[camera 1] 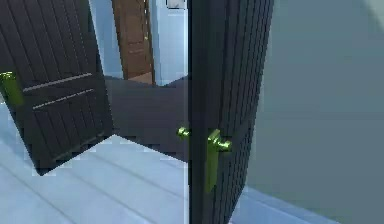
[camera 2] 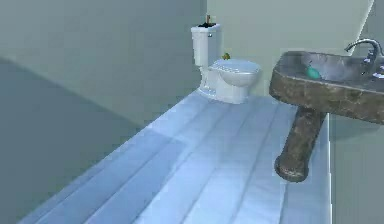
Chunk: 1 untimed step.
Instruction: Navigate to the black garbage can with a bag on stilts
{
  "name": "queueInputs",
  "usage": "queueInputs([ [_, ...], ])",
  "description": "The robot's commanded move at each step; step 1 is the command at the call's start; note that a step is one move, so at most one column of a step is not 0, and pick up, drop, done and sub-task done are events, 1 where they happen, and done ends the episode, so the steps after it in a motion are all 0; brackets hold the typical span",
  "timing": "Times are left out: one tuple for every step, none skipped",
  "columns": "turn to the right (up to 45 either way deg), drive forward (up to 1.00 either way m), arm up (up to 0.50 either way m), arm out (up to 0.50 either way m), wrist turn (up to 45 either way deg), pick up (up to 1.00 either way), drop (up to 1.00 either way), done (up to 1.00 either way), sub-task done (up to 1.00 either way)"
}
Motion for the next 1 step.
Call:
queueInputs([
  [-33.0,0.00,0.00,0.00,0.0,0.00,0.00,0.00,0.00],
])
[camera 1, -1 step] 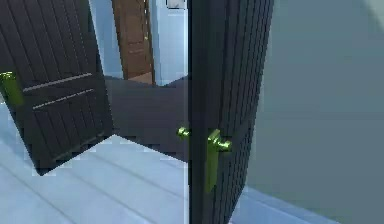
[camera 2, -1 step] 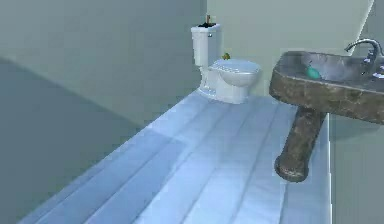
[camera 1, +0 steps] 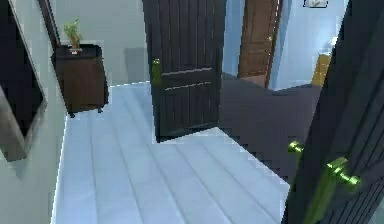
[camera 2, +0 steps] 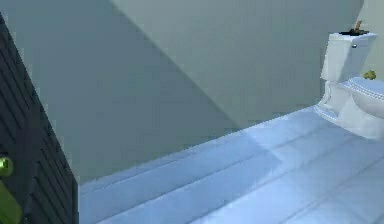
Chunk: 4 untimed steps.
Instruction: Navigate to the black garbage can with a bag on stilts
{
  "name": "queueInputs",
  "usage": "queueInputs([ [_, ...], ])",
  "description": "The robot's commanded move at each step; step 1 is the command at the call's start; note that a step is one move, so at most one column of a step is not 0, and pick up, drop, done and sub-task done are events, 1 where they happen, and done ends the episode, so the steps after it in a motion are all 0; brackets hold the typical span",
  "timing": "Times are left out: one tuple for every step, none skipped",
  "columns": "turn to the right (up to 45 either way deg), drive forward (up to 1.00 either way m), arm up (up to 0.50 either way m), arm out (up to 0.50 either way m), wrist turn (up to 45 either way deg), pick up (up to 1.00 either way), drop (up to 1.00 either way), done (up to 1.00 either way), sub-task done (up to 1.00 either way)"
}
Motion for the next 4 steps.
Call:
queueInputs([
  [0.0,0.65,0.00,0.00,0.0,0.00,0.00,0.00,0.00],
  [-24.0,0.00,0.00,0.00,0.0,0.00,0.00,0.00,0.00],
  [0.0,0.30,0.00,0.00,0.0,0.00,0.00,0.00,0.00],
  [45.0,0.00,0.00,0.00,0.0,0.00,0.00,0.00,0.00],
])
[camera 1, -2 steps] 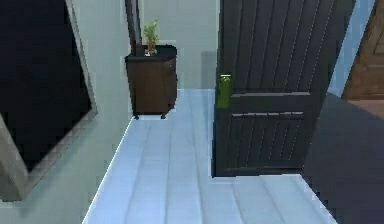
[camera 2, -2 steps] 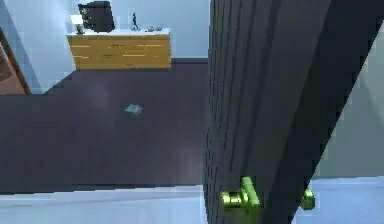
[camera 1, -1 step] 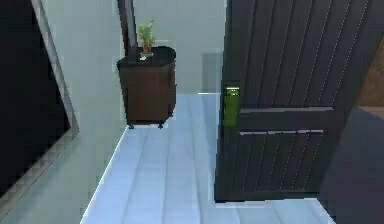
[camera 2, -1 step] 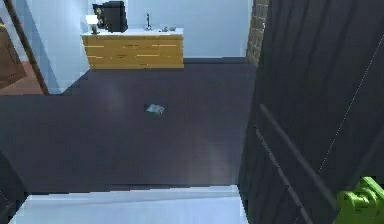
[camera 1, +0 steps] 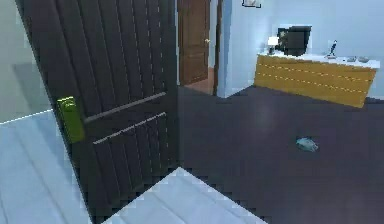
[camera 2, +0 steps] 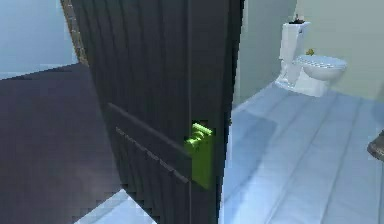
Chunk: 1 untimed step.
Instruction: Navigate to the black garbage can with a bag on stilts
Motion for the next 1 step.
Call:
queueInputs([
  [45.0,0.00,0.00,0.00,0.0,0.00,0.00,0.00,0.00],
])
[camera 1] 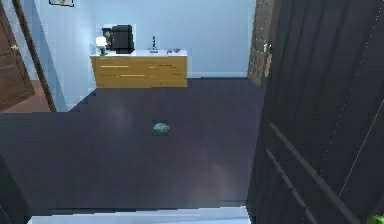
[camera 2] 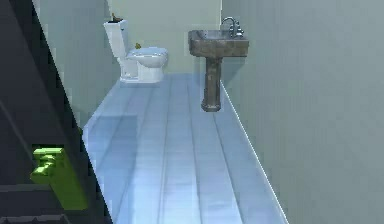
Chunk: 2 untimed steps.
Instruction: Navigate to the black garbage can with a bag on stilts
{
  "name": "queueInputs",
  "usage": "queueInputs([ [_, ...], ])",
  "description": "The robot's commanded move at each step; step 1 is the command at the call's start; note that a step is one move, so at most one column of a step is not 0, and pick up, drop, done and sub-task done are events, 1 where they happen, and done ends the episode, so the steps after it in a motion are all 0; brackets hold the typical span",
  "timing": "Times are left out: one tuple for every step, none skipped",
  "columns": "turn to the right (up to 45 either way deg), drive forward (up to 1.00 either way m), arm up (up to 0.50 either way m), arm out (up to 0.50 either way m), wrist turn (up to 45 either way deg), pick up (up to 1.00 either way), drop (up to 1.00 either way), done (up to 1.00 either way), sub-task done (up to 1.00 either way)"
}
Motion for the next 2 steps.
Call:
queueInputs([
  [30.0,0.00,0.00,0.00,0.0,0.00,0.00,0.00,0.00],
  [0.0,0.20,0.00,0.00,0.0,0.00,0.00,0.00,0.00],
])
